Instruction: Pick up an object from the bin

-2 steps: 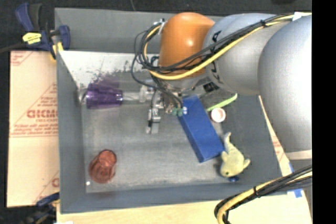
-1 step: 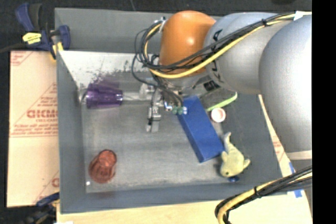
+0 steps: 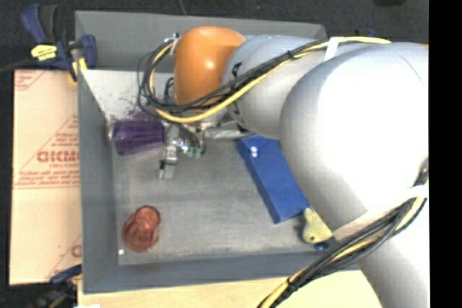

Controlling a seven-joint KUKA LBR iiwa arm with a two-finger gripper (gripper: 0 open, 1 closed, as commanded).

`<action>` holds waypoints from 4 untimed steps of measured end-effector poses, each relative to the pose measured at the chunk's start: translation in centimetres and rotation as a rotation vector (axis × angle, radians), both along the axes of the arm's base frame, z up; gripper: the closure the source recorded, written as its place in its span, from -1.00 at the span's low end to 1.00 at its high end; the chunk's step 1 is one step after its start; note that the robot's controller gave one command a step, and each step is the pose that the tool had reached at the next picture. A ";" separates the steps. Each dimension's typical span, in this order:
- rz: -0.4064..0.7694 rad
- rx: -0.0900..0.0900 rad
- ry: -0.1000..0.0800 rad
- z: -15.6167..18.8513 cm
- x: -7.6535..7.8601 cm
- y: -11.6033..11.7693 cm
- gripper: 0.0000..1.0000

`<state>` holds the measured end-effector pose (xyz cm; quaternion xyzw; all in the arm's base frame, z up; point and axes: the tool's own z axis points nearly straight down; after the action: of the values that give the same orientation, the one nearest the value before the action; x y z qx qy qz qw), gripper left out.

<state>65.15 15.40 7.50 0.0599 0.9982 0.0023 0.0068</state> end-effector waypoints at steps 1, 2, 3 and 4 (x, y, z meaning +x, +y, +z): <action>0.191 -0.006 -0.004 5.8 0.4 -0.2 -1.00; -0.015 0.000 0.016 2.5 -1.3 5.9 -1.00; 0.227 -0.006 -0.010 0.0 0.1 4.1 -1.00; -0.178 -0.003 0.018 -0.5 -1.5 5.1 1.00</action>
Offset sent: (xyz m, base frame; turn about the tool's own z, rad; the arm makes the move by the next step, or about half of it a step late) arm -0.0133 0.0566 0.0250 0.0193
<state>63.63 20.48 7.00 0.1486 0.9889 -0.0001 -0.0018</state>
